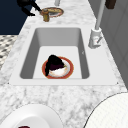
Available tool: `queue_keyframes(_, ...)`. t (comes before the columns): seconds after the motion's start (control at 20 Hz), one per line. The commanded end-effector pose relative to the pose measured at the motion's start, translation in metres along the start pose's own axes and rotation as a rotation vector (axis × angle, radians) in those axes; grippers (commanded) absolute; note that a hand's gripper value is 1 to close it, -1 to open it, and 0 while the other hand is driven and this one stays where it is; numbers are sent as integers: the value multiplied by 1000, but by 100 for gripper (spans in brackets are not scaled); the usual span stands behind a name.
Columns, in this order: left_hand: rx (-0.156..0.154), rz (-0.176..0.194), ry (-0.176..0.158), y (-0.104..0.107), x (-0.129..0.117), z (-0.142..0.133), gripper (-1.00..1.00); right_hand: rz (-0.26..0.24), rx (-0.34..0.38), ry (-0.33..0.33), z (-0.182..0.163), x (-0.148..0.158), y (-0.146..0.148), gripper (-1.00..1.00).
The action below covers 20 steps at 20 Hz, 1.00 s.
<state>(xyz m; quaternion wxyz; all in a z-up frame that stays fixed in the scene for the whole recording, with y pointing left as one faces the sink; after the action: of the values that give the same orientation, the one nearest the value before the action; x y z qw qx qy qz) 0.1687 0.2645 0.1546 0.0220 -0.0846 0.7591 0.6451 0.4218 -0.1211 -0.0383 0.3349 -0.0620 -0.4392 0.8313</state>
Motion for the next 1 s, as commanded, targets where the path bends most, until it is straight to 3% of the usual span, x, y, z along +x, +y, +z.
queue_keyframes(0.0,0,0,0,0,0,0,0,74,37,-5,-10,7,-7,-100)
queue_keyframes(0.3,0,0,0,0,0,0,0,76,65,-31,-24,16,-10,-100)
queue_keyframes(0.45,0,0,0,0,0,0,0,92,78,-27,-34,11,8,-100)
queue_keyframes(0.7,0,0,0,0,0,0,0,89,83,-14,-57,12,13,-100)
queue_keyframes(0.95,0,0,0,0,0,0,0,133,28,-138,-69,7,13,-100)
